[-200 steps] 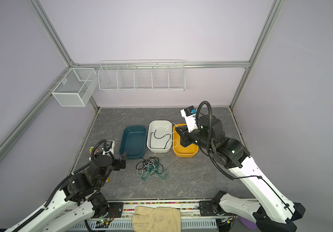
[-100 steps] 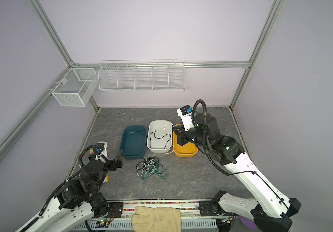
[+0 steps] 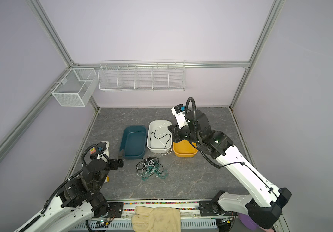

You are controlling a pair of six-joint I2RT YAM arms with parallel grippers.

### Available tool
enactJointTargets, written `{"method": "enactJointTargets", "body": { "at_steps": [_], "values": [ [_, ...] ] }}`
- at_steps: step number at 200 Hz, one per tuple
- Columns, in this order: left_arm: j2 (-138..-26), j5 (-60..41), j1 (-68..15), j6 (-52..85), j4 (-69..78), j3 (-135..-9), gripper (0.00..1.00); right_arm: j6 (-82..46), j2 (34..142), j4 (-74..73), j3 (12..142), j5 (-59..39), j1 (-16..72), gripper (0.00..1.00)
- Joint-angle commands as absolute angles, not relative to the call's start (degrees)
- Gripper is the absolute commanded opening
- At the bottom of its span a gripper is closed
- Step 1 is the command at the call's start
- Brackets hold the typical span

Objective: Untangle the cables
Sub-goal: 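Carry the white cable over the teal tub and drop it in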

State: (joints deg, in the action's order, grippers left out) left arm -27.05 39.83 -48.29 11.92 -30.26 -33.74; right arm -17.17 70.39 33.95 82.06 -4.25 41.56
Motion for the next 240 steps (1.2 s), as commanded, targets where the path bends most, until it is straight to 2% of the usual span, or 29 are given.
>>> {"method": "enactJointTargets", "body": {
  "at_steps": [1, 55, 104, 199, 240],
  "values": [
    [-27.2, 39.9, -48.4, 11.3, -29.7, -33.0, 0.99, -19.2, 73.0, 29.8, 84.4, -8.9, 41.2, 0.07],
    [-28.6, 39.6, -48.4, 10.9, -29.3, -33.1, 0.99, -21.9, 83.4, 26.9, 91.0, -14.2, 41.7, 0.07],
    [-29.5, 38.1, -48.4, 10.5, -28.9, -33.2, 0.99, -22.9, 95.1, 26.3, 99.9, -14.7, 43.2, 0.07],
    [-29.8, 36.1, -48.4, 10.0, -28.0, -32.8, 0.99, -24.7, 116.7, 28.8, 114.9, -11.0, 46.4, 0.07],
    [-29.5, 35.5, -48.4, 9.9, -27.8, -32.5, 0.99, -25.7, 121.5, 30.3, 116.1, -6.7, 47.3, 0.07]
  ]
}}
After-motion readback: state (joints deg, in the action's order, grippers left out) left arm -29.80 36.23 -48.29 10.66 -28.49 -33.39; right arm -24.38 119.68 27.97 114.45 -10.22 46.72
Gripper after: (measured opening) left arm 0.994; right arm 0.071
